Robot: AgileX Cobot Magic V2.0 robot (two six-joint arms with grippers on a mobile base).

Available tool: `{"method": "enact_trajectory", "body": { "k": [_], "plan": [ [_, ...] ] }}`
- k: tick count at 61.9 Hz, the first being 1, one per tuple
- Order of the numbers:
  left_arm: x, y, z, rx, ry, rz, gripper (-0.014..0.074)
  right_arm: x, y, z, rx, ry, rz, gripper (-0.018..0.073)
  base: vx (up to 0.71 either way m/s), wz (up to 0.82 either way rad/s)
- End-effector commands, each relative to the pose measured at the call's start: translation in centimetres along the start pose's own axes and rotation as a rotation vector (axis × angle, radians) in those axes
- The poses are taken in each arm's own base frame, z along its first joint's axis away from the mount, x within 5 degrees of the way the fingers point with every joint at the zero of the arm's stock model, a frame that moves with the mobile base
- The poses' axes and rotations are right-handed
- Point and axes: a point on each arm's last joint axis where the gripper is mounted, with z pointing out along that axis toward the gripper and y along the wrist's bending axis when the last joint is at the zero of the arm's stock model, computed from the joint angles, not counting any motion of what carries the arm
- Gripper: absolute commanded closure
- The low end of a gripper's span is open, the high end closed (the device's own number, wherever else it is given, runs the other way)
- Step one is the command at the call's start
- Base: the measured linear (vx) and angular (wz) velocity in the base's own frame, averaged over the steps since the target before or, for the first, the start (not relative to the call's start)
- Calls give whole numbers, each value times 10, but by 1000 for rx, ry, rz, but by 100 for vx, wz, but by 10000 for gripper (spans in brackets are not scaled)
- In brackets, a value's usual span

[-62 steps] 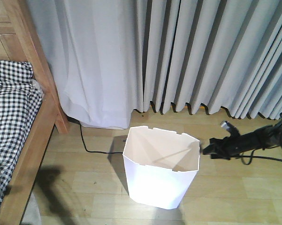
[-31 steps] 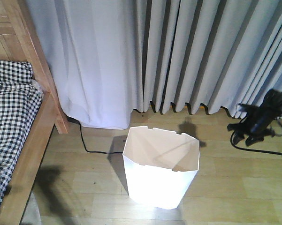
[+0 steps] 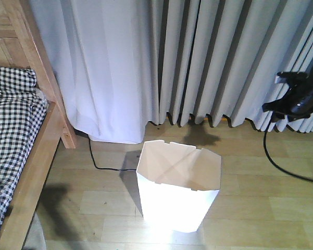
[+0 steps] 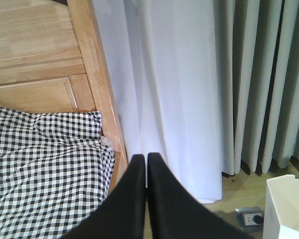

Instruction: Move trash bin to bedside with robot

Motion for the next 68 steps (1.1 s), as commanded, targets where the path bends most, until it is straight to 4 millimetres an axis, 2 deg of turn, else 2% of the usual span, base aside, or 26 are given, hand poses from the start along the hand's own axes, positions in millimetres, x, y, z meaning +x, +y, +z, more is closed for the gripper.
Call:
{"method": "enact_trajectory", "body": {
  "k": [1, 11, 28, 48, 58, 68],
  "plan": [
    [2, -2, 2, 12, -56, -9, 602, -8, 3, -63, 61, -202, -37, 186, 0, 0],
    [2, -2, 2, 12, -56, -9, 602, 14, 17, -122, 90, -312, -81, 186, 0, 0],
    [2, -2, 2, 12, -56, -9, 602, 57, 41, -201, 104, -446, -110, 186, 0, 0],
    [2, -2, 2, 12, -56, -9, 602, 124, 58, -269, 127, -675, -82, 186, 0, 0],
    [2, -2, 2, 12, -56, -9, 602, 169, 68, -301, 133, -855, -41, 186, 0, 0],
    [2, -2, 2, 12, -56, -9, 602, 216, 77, -324, 124, -1019, -2, 186, 0, 0]
  ]
}}
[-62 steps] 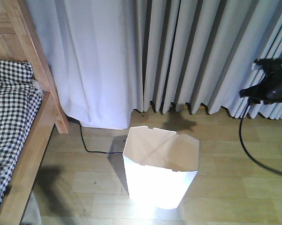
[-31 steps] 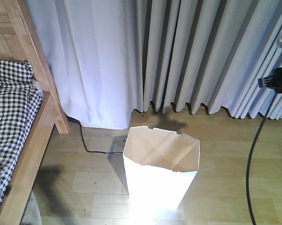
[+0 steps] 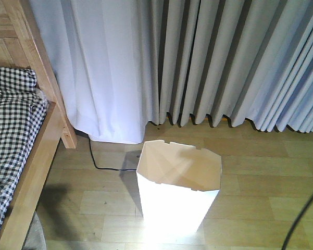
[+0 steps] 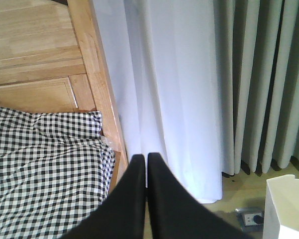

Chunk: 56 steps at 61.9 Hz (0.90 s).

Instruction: Move trash bin to bedside with robot

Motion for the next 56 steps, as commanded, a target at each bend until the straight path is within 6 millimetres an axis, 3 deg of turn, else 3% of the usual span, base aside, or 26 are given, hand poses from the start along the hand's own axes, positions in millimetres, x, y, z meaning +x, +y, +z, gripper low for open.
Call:
{"method": "enact_trajectory", "body": {
  "k": [1, 10, 28, 39, 56],
  "plan": [
    [2, -2, 2, 12, -56, -9, 602, -8, 0, -29, 33, -185, 18, 186, 0, 0],
    [2, -2, 2, 12, -56, -9, 602, 9, 7, -58, 19, -287, 26, 186, 0, 0],
    [2, -2, 2, 12, -56, -9, 602, 40, 21, -83, -85, -406, 33, 186, 0, 0],
    [2, -2, 2, 12, -56, -9, 602, 58, 23, -90, -90, -430, 36, 186, 0, 0],
    [2, -2, 2, 12, -56, -9, 602, 61, 24, -90, -104, -425, 53, 203, 0, 0]
  ]
}}
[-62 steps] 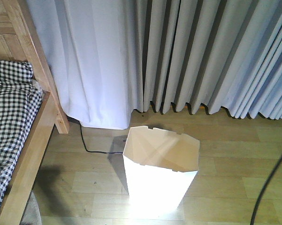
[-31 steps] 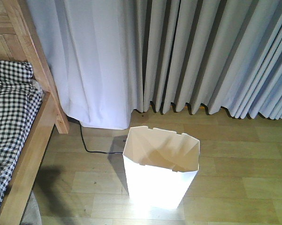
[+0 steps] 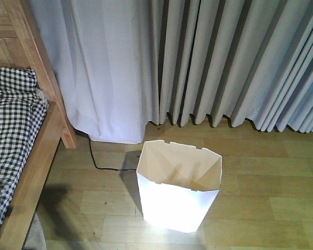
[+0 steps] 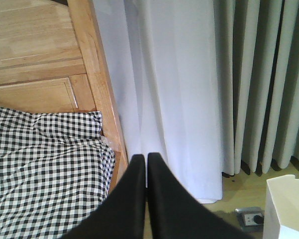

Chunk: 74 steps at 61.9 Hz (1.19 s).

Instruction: Move trash bin to bedside with robot

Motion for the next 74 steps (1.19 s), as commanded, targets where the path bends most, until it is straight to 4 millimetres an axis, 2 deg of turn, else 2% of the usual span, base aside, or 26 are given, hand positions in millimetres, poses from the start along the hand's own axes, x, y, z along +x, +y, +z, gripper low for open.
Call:
{"method": "enact_trajectory", "body": {
  "k": [1, 6, 14, 47, 63, 74],
  "plan": [
    [2, -2, 2, 12, -56, -9, 602, -13, -2, -1, 16, -76, 0, 211, 0, 0],
    [2, -2, 2, 12, -56, -9, 602, -14, -2, -2, 20, -86, -1, 314, 0, 0],
    [2, -2, 2, 12, -56, -9, 602, -17, -3, -2, 29, -112, -1, 573, 0, 0],
    [2, -2, 2, 12, -56, -9, 602, -16, -3, -2, 30, -111, -6, 570, 0, 0],
    [2, -2, 2, 12, -56, -9, 602, 20, -8, 1, 106, -223, -37, 570, 0, 0],
    [2, -2, 2, 12, -56, -9, 602, 55, -6, 0, 101, -256, -36, 570, 0, 0]
  ]
}}
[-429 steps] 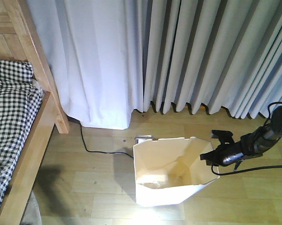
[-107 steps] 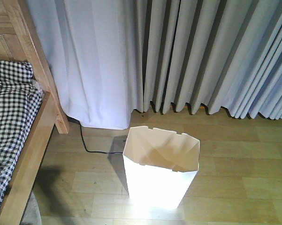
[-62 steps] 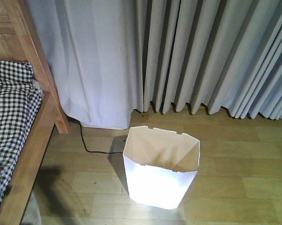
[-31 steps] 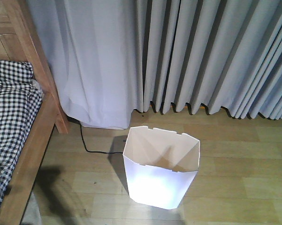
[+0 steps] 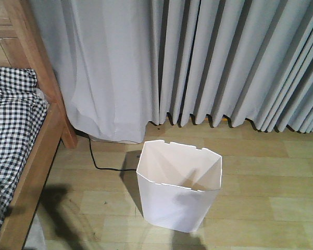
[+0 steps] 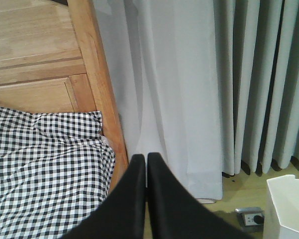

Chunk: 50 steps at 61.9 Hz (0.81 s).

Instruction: Move trash bin to bedside with robot

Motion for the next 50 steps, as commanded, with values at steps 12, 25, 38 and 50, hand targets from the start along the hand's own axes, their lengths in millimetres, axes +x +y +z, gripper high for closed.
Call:
{"method": "enact_trajectory", "body": {
  "k": [12, 25, 38, 50],
  "plan": [
    [2, -2, 2, 12, -56, -9, 602, 19, 2, -4, -3, -38, 59, 570, 0, 0],
    [2, -2, 2, 12, -56, -9, 602, 20, 2, -4, -3, -29, 52, 570, 0, 0],
    [2, -2, 2, 12, -56, -9, 602, 23, 2, -4, -2, 10, 34, 570, 0, 0],
    [2, -2, 2, 12, -56, -9, 602, 24, 2, -4, -2, 19, 34, 570, 0, 0]
  ]
}}
